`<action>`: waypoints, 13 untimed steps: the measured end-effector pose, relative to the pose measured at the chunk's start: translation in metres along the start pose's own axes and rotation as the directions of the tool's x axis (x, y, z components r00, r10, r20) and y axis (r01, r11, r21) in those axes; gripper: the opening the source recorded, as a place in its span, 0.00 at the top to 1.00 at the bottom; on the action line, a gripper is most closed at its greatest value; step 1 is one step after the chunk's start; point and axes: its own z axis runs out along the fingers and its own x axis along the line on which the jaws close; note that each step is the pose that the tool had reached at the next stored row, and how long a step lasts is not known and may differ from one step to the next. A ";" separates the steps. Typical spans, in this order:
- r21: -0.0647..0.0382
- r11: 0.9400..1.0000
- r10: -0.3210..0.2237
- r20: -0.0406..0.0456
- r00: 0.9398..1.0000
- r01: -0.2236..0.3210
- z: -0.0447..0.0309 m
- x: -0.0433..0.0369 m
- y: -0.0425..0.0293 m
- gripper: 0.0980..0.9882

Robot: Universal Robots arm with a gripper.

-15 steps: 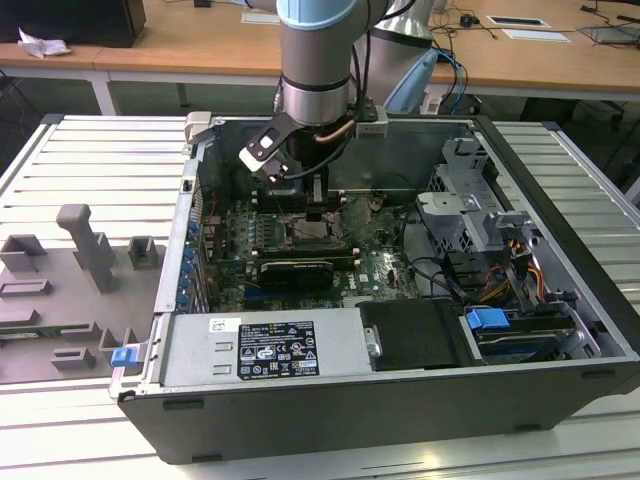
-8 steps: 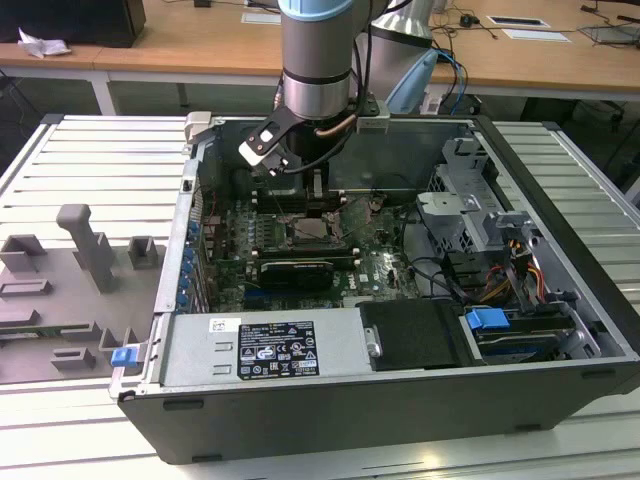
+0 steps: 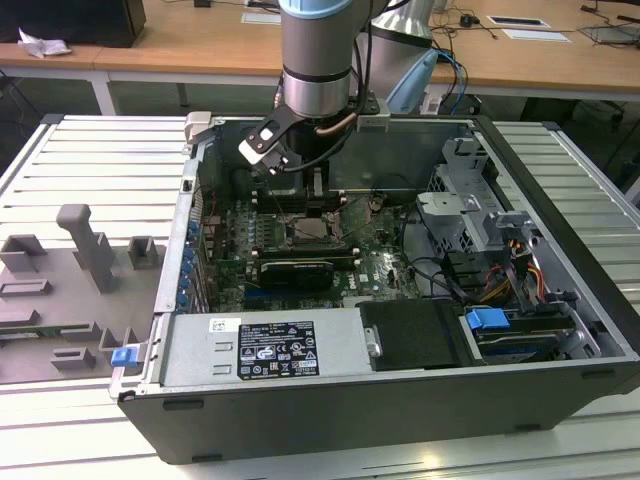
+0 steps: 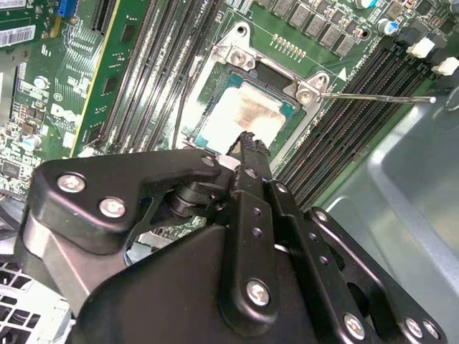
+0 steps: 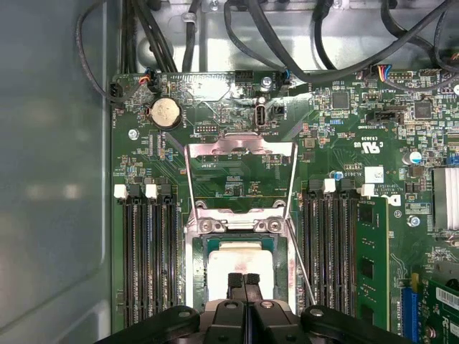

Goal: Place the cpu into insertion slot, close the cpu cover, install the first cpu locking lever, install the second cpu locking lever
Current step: 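Close the cpu cover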

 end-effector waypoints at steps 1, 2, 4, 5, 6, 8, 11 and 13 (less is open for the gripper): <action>0.000 1.000 0.000 0.000 1.000 0.000 -0.0001 0.0000 0.0000 0.99; 0.000 1.000 0.000 0.000 1.000 0.000 -0.0003 0.0000 0.0000 0.99; 0.000 1.000 0.000 0.000 1.000 0.000 -0.0009 0.0000 0.0000 0.99; 0.000 1.000 0.000 0.000 1.000 0.000 -0.0011 0.0000 0.0001 0.99; 0.000 1.000 0.000 0.000 1.000 0.000 -0.0013 0.0000 0.0001 0.99; 0.000 1.000 0.000 0.000 1.000 0.000 -0.0018 0.0000 0.0001 0.99; 0.000 1.000 0.000 0.000 1.000 0.000 -0.0024 0.0001 0.0001 0.99; 0.000 1.000 0.000 0.000 1.000 0.000 -0.0031 0.0001 0.0001 0.99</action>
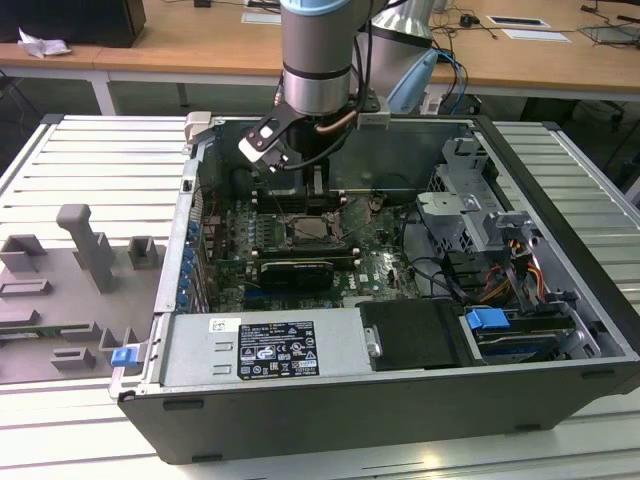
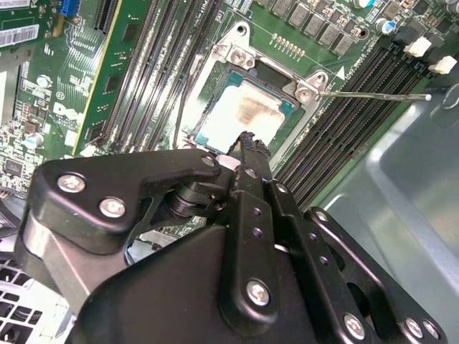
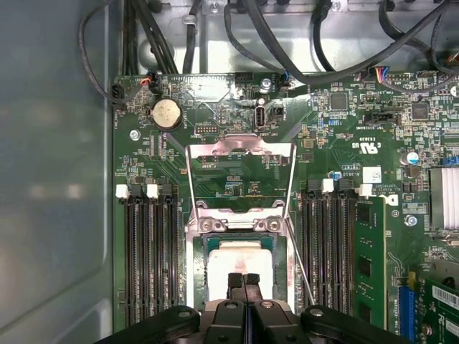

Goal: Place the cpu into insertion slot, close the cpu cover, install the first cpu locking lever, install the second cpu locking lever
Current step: 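Close the cpu cover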

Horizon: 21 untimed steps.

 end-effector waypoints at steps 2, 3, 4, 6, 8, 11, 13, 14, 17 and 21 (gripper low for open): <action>0.000 1.000 0.000 0.000 1.000 0.000 -0.0003 0.0000 0.0000 0.99; 0.000 1.000 0.000 0.000 1.000 0.000 -0.0004 0.0000 0.0000 0.99; 0.000 1.000 0.000 0.000 1.000 0.000 -0.0007 0.0000 0.0000 0.99; 0.000 1.000 0.000 0.000 1.000 0.000 -0.0011 0.0000 0.0001 0.99; 0.000 1.000 0.000 0.000 1.000 0.000 -0.0016 0.0000 0.0001 0.99; 0.000 1.000 0.000 0.000 1.000 0.000 -0.0027 0.0001 0.0002 0.99; 0.000 1.000 0.000 0.000 1.000 0.000 -0.0032 0.0001 0.0002 0.99; 0.000 1.000 0.000 0.000 1.000 0.000 -0.0035 0.0001 0.0002 0.99; 0.000 1.000 0.000 0.000 1.000 0.000 -0.0050 0.0002 0.0003 0.99; 0.000 1.000 0.000 0.000 1.000 0.000 -0.0057 0.0002 0.0003 0.99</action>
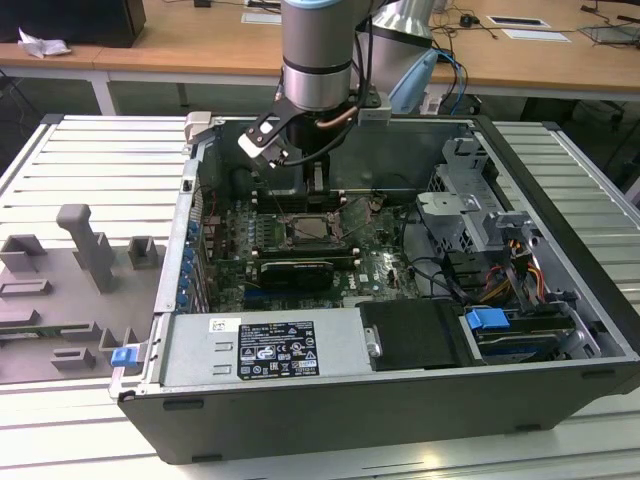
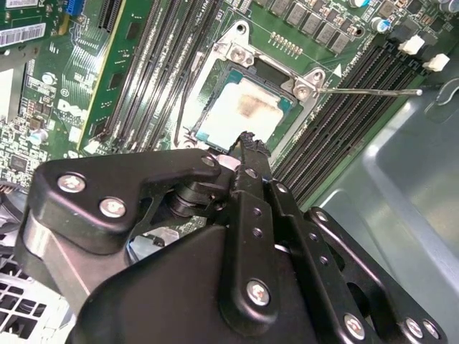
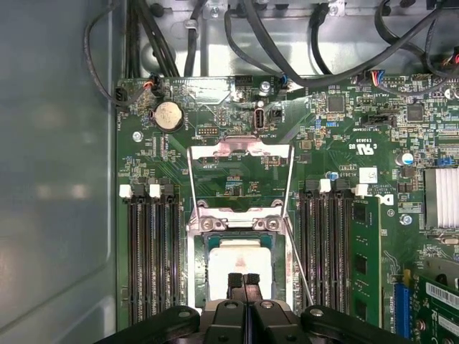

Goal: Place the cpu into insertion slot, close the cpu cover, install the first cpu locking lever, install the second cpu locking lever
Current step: 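Close the cpu cover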

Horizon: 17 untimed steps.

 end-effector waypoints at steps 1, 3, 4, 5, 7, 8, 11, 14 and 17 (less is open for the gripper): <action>0.000 1.000 0.000 0.000 1.000 0.000 -0.0003 0.0000 0.0000 0.99; 0.000 1.000 0.000 0.000 1.000 0.000 -0.0008 0.0000 0.0000 0.99; 0.000 1.000 0.000 0.000 1.000 0.000 -0.0012 0.0000 0.0000 0.99; 0.000 1.000 0.000 0.000 1.000 0.000 -0.0017 0.0001 0.0001 0.99; 0.000 1.000 0.000 0.000 1.000 0.000 -0.0021 0.0001 0.0001 0.99; 0.000 1.000 0.000 0.000 1.000 0.000 -0.0023 0.0002 0.0001 0.99; 0.000 1.000 0.000 0.000 1.000 0.000 -0.0030 0.0003 0.0001 0.99; 0.000 1.000 0.000 0.000 1.000 0.000 -0.0036 0.0003 0.0001 0.99; 0.000 1.000 0.000 0.000 1.000 0.000 -0.0043 0.0003 0.0002 0.99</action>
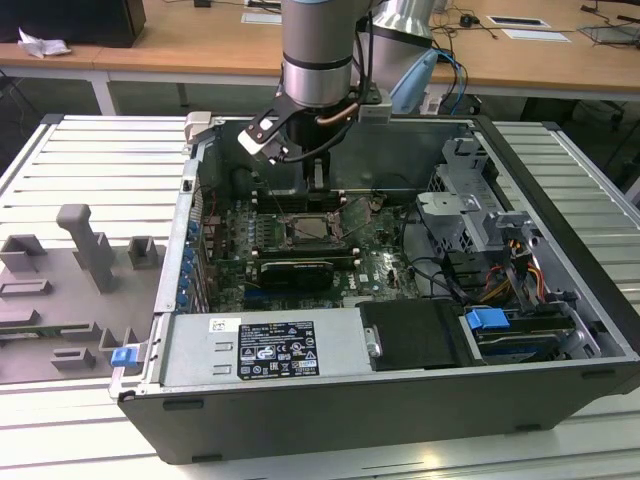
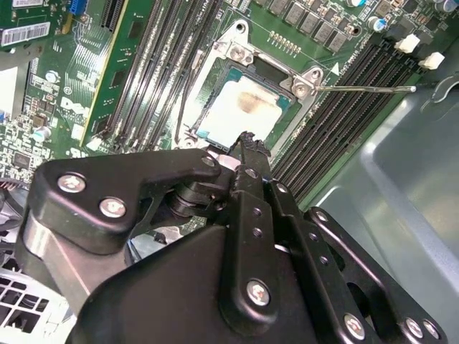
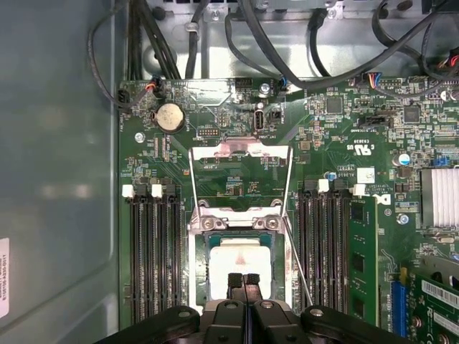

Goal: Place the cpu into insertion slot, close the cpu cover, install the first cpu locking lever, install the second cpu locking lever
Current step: 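Close the cpu cover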

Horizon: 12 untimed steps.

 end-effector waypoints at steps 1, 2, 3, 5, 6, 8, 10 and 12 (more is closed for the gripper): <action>0.000 1.000 0.000 0.000 1.000 0.000 -0.0002 0.0000 0.0000 0.99; 0.000 1.000 0.000 0.000 1.000 0.000 -0.0004 0.0000 0.0000 0.99; 0.000 1.000 0.000 0.000 1.000 0.000 -0.0005 0.0000 0.0000 0.99; 0.000 1.000 0.000 0.000 1.000 0.000 -0.0011 0.0000 0.0000 0.99; 0.000 1.000 0.000 0.000 1.000 0.000 -0.0014 0.0001 0.0001 0.99; 0.000 1.000 0.000 0.000 1.000 0.000 -0.0020 0.0001 0.0001 0.99; 0.000 1.000 0.000 0.000 1.000 0.000 -0.0027 0.0002 0.0001 0.99; 0.000 1.000 0.000 0.000 1.000 0.000 -0.0033 0.0002 0.0001 0.99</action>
